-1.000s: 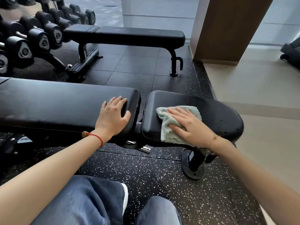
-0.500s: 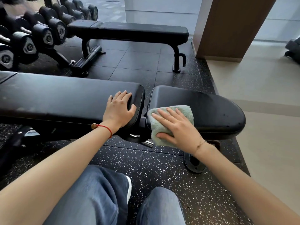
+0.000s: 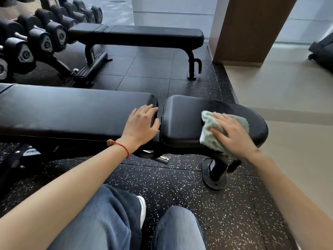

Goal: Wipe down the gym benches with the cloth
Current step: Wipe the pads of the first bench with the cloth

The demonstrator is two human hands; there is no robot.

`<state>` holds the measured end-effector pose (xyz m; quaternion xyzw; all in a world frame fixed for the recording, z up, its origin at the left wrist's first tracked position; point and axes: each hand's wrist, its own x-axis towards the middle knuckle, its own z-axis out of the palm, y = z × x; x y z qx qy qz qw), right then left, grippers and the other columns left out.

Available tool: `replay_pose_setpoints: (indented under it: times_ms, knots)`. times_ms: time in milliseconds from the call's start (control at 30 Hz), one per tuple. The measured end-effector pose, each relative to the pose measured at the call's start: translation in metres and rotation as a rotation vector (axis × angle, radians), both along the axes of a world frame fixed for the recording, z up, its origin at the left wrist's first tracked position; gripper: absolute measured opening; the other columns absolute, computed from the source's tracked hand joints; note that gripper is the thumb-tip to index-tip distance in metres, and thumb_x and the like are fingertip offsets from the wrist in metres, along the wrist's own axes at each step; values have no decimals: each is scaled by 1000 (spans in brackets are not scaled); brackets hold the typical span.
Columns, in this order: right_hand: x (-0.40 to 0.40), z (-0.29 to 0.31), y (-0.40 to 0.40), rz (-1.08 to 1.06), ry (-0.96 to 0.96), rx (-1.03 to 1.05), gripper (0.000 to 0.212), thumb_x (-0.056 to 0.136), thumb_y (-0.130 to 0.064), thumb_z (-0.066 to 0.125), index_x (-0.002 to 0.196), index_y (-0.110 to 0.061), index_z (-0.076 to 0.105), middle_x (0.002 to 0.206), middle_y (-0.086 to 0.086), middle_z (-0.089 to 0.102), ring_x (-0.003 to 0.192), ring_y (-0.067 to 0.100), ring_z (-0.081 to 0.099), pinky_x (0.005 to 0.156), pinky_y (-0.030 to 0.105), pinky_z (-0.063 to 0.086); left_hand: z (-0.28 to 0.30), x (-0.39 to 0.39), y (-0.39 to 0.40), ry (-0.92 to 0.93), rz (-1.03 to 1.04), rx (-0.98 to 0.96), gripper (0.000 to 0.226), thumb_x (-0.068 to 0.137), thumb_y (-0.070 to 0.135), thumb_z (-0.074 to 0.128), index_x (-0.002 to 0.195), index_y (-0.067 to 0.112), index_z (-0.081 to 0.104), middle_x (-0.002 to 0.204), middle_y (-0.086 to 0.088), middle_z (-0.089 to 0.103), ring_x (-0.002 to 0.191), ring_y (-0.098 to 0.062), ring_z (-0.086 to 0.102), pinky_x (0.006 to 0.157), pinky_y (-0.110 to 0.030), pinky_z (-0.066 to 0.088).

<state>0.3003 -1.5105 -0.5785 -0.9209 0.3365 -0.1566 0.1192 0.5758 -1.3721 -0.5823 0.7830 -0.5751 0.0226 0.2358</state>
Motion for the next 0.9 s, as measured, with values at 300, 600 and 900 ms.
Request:
replay_pose_setpoints:
  times_ms: [300, 600, 900]
  knots:
    - [-20, -11, 33, -62, -21, -68, 60, 93, -53, 26, 146, -27, 34, 153, -7, 33, 143, 15, 23, 120, 37, 9, -9, -34, -24, -26, -147, 48, 55, 94, 40, 39, 145, 17, 45, 152, -4, 43, 142, -21, 35, 119, -45, 22]
    - [21, 4, -59, -277, 142, 36, 57, 95, -47, 33, 147, -23, 30, 155, 4, 30, 142, 28, 24, 118, 42, 11, -7, -15, -17, -100, -113, 37, 61, 90, 49, 31, 140, 20, 50, 149, -4, 47, 141, -22, 38, 119, -46, 23]
    - [59, 7, -34, -1, 123, 65, 56, 99, -46, 35, 149, -24, 25, 158, -3, 23, 147, 23, 14, 120, 39, 5, -10, 26, 11, -51, 97, 58, 51, 96, 29, 52, 144, 15, 45, 153, -9, 40, 145, -27, 29, 121, -49, 14]
